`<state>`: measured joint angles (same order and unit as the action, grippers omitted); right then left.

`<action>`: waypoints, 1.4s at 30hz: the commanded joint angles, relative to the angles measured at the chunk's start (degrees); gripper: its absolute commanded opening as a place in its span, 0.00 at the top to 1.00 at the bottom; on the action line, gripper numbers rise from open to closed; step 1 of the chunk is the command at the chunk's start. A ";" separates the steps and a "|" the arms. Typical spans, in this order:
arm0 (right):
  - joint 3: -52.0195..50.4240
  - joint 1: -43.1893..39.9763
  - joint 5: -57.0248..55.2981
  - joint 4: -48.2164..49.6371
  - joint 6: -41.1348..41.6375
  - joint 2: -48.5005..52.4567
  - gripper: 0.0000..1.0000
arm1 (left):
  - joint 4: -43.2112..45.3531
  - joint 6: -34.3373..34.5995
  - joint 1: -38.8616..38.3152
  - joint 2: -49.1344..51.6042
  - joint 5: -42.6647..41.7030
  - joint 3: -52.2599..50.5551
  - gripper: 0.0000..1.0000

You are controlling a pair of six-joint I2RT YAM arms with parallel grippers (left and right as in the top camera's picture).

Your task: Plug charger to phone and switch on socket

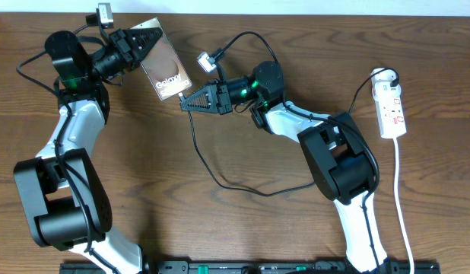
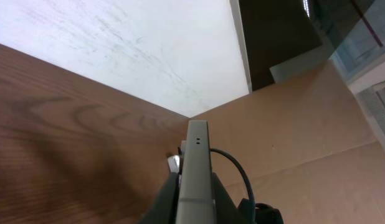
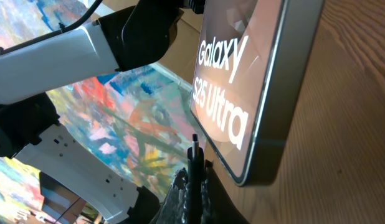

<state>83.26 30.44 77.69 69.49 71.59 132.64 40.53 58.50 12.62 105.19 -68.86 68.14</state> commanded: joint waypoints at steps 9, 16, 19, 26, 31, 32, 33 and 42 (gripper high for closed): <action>1.11 -0.39 -0.20 0.15 0.37 -0.52 0.99 | 0.48 2.73 -0.24 -1.14 1.66 0.33 0.93; 1.11 -0.39 -0.22 0.15 0.37 -0.52 0.99 | 0.50 2.69 -1.75 -1.14 1.64 0.33 0.93; 1.11 -0.42 -0.20 0.15 0.39 -0.52 0.99 | 0.52 2.69 -2.43 -1.14 1.68 0.33 0.93; 1.11 -0.59 -0.11 0.15 0.39 -0.52 0.99 | 0.52 2.69 -2.25 -1.14 1.73 0.33 0.93; 1.11 -1.14 0.31 0.15 0.39 -0.52 0.99 | 0.50 2.73 -1.38 -1.14 1.81 0.33 0.92; 1.11 -1.22 0.28 0.15 0.39 -0.52 0.99 | 0.52 2.73 -1.33 -1.14 1.64 0.33 0.93; 1.11 -1.20 0.28 0.15 0.39 -0.52 0.99 | 0.52 2.73 -1.33 -1.14 1.40 0.33 0.93; 1.11 -1.16 0.22 -0.22 0.39 -0.52 0.99 | 0.52 4.81 -1.33 -1.14 1.36 0.33 0.93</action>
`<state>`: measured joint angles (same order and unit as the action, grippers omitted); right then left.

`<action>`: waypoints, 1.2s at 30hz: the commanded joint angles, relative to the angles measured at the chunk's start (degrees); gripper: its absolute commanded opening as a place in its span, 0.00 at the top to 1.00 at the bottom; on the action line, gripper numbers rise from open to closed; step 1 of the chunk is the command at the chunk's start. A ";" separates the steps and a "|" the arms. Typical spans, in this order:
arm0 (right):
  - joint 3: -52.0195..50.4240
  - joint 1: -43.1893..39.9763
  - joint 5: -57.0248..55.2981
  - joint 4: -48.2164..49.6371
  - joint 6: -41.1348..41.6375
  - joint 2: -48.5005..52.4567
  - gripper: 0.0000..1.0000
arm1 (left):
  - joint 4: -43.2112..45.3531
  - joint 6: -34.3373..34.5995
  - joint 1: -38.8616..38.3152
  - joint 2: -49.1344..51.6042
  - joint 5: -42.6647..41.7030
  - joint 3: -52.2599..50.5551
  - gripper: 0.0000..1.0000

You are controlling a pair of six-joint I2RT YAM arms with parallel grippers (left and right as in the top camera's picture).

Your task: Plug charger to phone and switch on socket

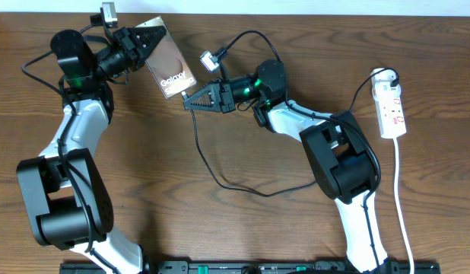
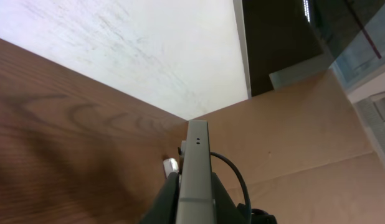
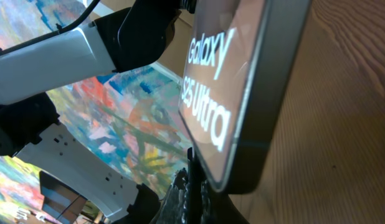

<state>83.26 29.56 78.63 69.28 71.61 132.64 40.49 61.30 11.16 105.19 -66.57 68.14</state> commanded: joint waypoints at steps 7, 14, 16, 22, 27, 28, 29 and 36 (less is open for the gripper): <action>1.11 -0.31 -1.36 -0.72 0.35 -0.50 0.99 | 0.61 2.69 0.13 -1.14 -1.77 0.33 0.92; 1.11 -0.26 -2.01 -0.72 0.37 -0.52 0.99 | 0.81 2.62 0.13 -1.14 -1.81 0.33 0.93; 1.11 -0.26 -1.92 -0.72 0.37 -0.50 0.99 | 0.83 2.29 0.13 -1.14 -1.79 0.33 0.93; 1.11 -0.24 -0.92 -0.72 0.37 -0.52 0.99 | 0.81 0.90 0.31 -1.14 -0.37 0.33 0.93; 1.11 -0.22 -0.87 -0.72 0.37 -0.50 0.99 | 0.81 0.94 0.33 -1.14 0.87 0.33 0.93; 1.11 -0.22 -0.87 -0.74 0.35 -0.50 0.99 | 0.81 0.94 0.35 -1.14 1.03 0.33 0.93; 1.11 -0.22 -0.81 -0.72 0.37 -0.52 0.99 | 0.81 0.94 0.35 -1.14 1.25 0.33 0.92; 1.11 -0.22 -0.63 -0.72 0.37 -0.50 0.99 | 0.81 0.85 0.35 -1.14 1.33 0.33 0.93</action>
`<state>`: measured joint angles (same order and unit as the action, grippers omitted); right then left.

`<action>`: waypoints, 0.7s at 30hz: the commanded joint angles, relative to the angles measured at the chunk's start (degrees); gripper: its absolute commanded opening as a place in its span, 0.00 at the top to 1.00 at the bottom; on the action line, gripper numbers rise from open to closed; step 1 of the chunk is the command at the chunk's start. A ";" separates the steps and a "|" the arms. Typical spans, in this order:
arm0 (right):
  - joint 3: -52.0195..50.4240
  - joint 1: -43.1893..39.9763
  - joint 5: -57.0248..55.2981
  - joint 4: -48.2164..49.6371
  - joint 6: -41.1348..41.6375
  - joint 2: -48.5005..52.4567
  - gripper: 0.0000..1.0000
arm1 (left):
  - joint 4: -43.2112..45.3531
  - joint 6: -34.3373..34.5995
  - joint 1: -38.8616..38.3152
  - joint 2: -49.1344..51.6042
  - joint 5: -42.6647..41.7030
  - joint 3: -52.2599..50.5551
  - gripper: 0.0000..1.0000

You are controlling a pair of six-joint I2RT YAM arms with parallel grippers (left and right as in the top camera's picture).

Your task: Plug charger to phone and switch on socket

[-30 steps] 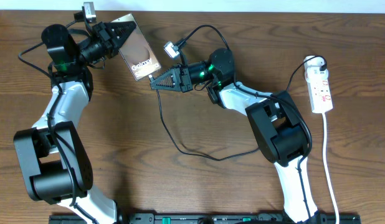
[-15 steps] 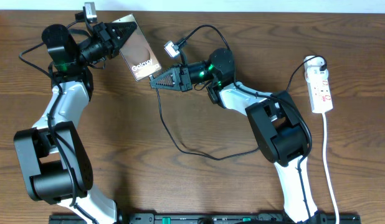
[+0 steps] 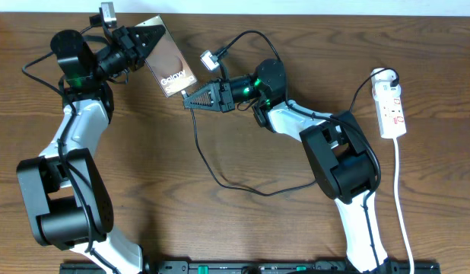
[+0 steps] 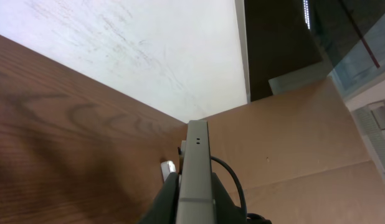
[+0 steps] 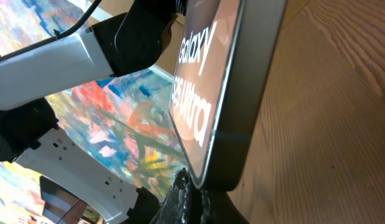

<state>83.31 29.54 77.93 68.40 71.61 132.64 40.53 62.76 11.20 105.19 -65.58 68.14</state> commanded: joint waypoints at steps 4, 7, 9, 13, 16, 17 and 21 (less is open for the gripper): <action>1.07 -0.20 0.07 0.15 0.37 -0.52 0.99 | 0.76 -1.01 0.31 -1.14 0.20 0.33 0.93; 1.07 -0.20 0.07 0.15 0.37 -0.50 0.99 | 0.76 -1.60 0.28 -1.14 -0.22 0.33 0.92; 1.07 -0.20 0.09 0.15 0.37 -0.50 0.99 | 0.76 -1.66 0.31 -1.14 -0.37 0.33 0.93; 1.07 -0.20 0.22 0.15 0.37 -0.52 0.99 | 0.76 -2.67 0.31 -1.14 -0.61 0.33 0.93; 1.07 -0.20 0.20 0.15 0.35 -0.52 0.99 | 0.76 -2.71 0.28 -1.14 -1.01 0.33 0.93; 1.07 -0.20 0.20 0.15 0.35 -0.50 0.99 | 0.76 -2.75 0.28 -1.14 -1.22 0.33 0.93; 1.07 -0.20 0.20 0.15 0.35 -0.50 0.99 | 0.76 -2.75 0.28 -1.14 -1.66 0.33 0.93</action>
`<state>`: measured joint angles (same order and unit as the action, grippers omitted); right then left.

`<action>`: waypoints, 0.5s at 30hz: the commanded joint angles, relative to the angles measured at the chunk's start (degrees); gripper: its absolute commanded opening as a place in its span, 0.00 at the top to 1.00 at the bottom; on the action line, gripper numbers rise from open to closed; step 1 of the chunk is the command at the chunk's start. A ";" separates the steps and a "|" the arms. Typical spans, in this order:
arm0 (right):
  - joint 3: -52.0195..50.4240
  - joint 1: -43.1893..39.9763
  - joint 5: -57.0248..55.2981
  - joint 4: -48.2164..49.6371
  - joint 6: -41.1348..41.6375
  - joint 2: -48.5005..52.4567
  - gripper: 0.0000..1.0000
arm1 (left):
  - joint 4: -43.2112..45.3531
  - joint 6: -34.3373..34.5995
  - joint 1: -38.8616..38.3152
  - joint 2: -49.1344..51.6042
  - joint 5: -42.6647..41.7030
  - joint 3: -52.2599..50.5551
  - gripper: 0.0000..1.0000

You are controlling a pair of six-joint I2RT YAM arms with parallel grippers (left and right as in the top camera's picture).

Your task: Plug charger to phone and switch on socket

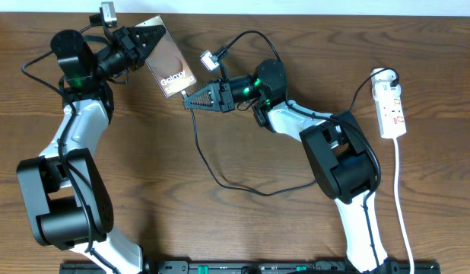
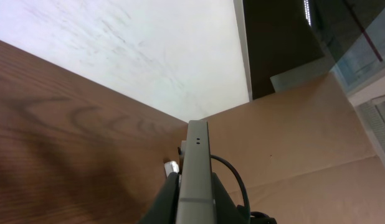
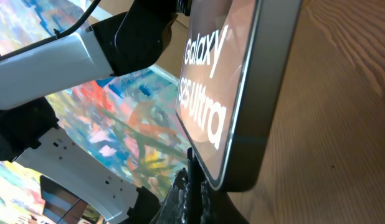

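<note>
My left gripper (image 1: pixel 141 39) is shut on a phone (image 1: pixel 169 67) reading "Galaxy S25 Ultra", held on edge near the table's back left. In the left wrist view the phone's edge (image 2: pixel 197 168) runs up between the fingers. My right gripper (image 1: pixel 188 101) is shut on the black charger plug (image 3: pixel 191 163), whose tip sits at the phone's lower end (image 3: pixel 242 155), partly behind the corner; I cannot tell if it is inside the port. The black cable (image 1: pixel 220 179) loops across the table. A white socket strip (image 1: pixel 392 110) lies at the far right.
The cable's USB end (image 1: pixel 206 58) lies behind the right gripper. A white cord (image 1: pixel 402 205) runs from the strip toward the front edge. The wooden table's back edge (image 1: pixel 296 14) meets a white wall.
The phone has tilted slightly, so more of its screen faces the right wrist camera again. The plug tip shows a little more beside the phone's lower corner. Both grips are unchanged.
The left gripper held the phone and the right gripper held the plug just short of its lower end. The phone then sat higher and closer to the plug, the tip going behind its corner. Now the tip stays at that corner.
</note>
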<state>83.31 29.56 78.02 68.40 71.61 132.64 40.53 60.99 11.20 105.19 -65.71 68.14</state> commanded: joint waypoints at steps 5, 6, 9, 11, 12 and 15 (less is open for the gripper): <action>1.07 -0.22 -0.37 -0.28 0.37 -0.50 0.99 | 0.74 -0.90 0.24 -1.14 -1.79 0.33 0.92; 1.07 -0.22 -0.76 -0.76 0.39 -0.50 0.99 | 0.74 -0.90 0.22 -1.14 -1.86 0.33 0.93; 1.07 -0.22 -1.92 -3.10 0.39 -0.50 0.99 | 0.74 -0.90 0.15 -1.14 -2.14 0.33 0.93; 1.07 -0.22 -2.54 -4.20 0.39 -0.52 0.99 | 0.74 -0.90 0.07 -1.14 -2.19 0.33 0.93; 1.07 -0.22 -2.67 -4.15 0.37 -0.50 0.99 | 0.76 -0.90 0.07 -1.14 -2.19 0.33 0.93; 1.07 -0.22 -2.67 -4.15 0.39 -0.50 0.99 | 0.74 -0.92 0.09 -1.14 -2.21 0.33 0.93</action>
<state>83.35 29.56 76.77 64.14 71.61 132.64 40.53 59.79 11.20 105.19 -66.43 68.14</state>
